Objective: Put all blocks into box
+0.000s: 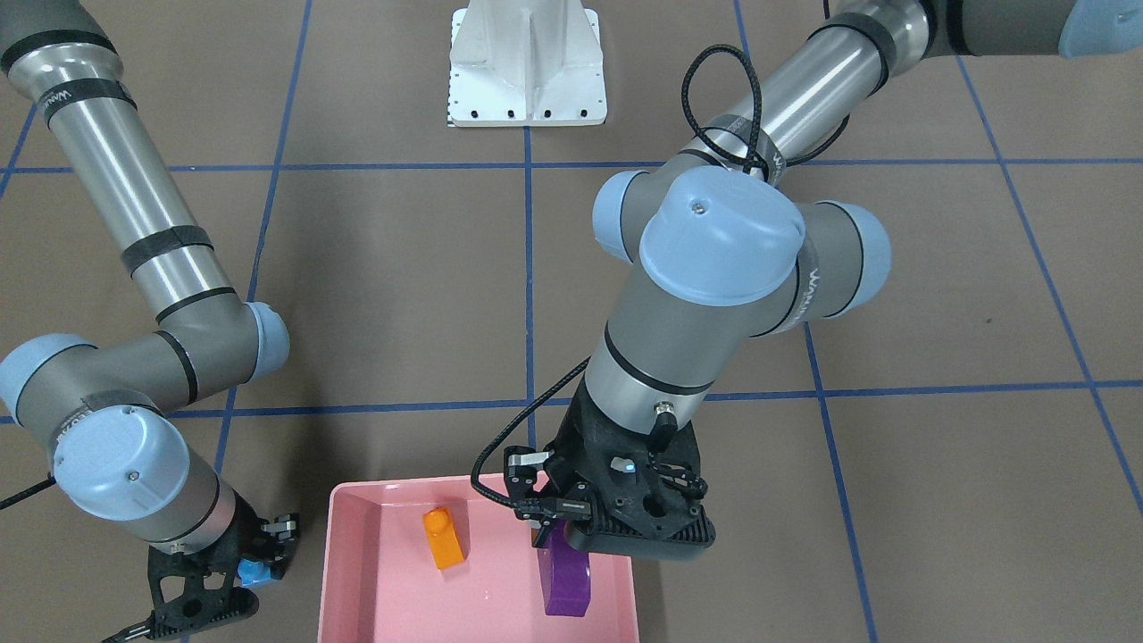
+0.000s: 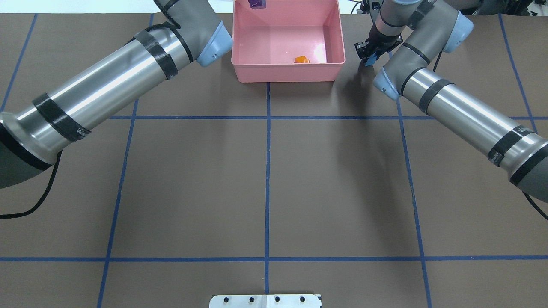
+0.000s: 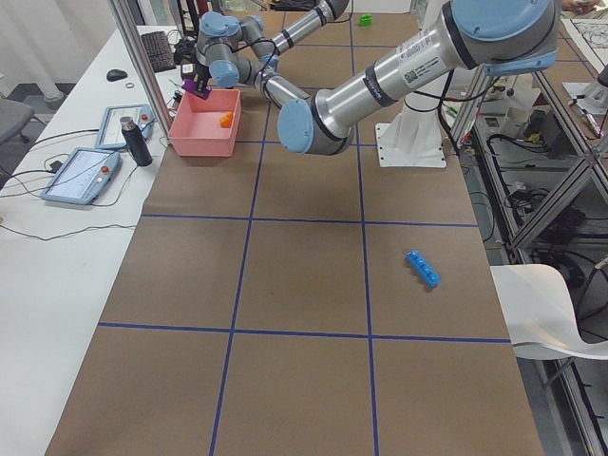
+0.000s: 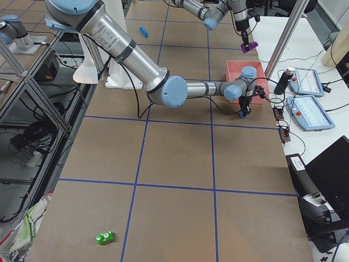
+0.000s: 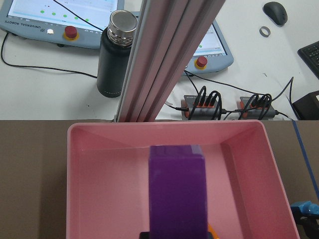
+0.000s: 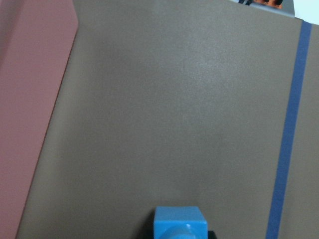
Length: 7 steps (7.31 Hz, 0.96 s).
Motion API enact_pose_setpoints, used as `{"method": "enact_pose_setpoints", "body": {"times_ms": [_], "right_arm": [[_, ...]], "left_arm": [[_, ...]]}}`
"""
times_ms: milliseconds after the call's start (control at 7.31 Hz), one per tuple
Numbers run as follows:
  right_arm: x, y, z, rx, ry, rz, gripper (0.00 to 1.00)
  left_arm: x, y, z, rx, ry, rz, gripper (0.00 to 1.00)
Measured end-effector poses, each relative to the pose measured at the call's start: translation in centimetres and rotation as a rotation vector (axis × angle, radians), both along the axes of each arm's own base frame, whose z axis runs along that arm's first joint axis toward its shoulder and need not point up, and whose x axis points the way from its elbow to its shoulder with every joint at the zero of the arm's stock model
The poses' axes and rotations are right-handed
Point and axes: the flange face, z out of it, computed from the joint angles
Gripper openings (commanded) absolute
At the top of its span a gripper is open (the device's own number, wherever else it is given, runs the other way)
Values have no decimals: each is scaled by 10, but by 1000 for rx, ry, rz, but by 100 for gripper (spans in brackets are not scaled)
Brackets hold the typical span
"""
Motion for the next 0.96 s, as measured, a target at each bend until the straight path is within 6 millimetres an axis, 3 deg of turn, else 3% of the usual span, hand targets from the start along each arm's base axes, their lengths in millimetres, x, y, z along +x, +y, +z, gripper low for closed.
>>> {"method": "enact_pose_setpoints", "body": {"times_ms": [274,411,684,821,958], "right_arm": [[51,-25,-26,-16,-73,27,0],[82,-36,-43,-27,-123,31,0],[136,-45,-86,-57,-210,32,0],[152,-47,-111,-67,-242,30,0],[161,-49,-137,-75,-262,31,0]], "left_arm": [[18,1,8,4,-27,-40,0],[33,5,11,6,-40,-59,6],[67,20,19,14,-67,-98,61],[77,24,23,3,-71,-107,100],[84,27,26,-12,-68,-113,100]]}}
